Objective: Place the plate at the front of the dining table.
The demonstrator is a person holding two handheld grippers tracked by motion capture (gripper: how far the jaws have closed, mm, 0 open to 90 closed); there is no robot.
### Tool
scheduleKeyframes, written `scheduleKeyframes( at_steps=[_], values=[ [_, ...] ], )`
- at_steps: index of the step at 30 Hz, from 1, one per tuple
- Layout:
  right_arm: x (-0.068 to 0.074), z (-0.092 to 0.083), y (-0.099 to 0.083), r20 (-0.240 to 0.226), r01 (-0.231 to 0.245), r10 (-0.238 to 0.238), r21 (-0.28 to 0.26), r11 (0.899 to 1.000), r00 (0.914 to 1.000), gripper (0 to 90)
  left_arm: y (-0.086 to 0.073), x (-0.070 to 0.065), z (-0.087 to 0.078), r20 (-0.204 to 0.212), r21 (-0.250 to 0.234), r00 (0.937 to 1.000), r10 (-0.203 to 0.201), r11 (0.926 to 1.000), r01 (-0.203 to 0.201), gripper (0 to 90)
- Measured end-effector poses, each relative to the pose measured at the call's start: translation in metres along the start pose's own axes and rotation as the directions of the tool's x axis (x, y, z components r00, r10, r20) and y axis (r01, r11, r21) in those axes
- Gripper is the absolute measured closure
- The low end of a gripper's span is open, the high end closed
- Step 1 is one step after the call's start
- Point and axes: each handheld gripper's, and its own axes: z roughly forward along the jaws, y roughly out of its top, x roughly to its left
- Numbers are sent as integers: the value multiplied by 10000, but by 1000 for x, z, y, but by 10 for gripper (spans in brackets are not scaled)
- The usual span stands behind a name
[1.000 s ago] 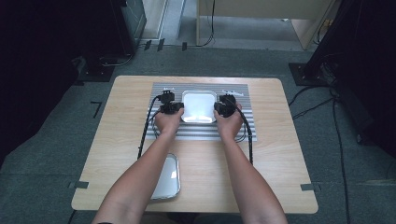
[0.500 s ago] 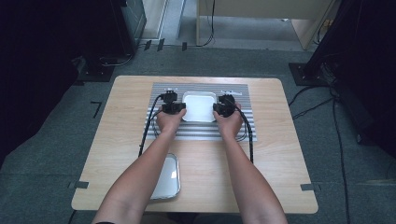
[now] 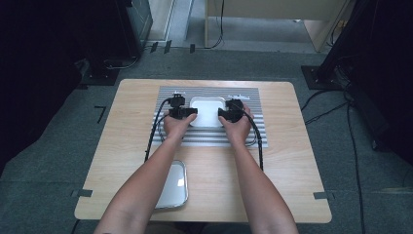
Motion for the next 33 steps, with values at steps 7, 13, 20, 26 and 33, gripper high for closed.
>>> scheduleKeyframes(
  at_steps=[7, 13, 20, 26, 33],
  values=[
    [-4, -11, 7, -163, -455, 462, 401, 9982, 9988, 428, 1, 6, -7, -1, 161, 9999, 120, 9998, -120, 316],
    [-7, -23, 10, -447, -98, 112, 315, 9995, 9989, 313, 4, 8, -24, 235, -439, 9990, 379, 9984, -369, 190],
    [-10, -37, 4, -512, 149, -160, -225, 9996, 9986, 273, -2, 12, -45, 377, -779, 9961, 793, 9941, -761, 135],
    [-9, -48, -6, -131, 310, -318, -542, 9981, 9994, 247, -12, 34, -65, 268, -1054, 9990, 360, 9939, -330, 124],
    [-10, -57, -12, -116, 368, -377, -684, 9970, 9992, 244, -23, 45, -78, 183, -1038, 9982, 566, 9931, -544, 121]
  ],
)
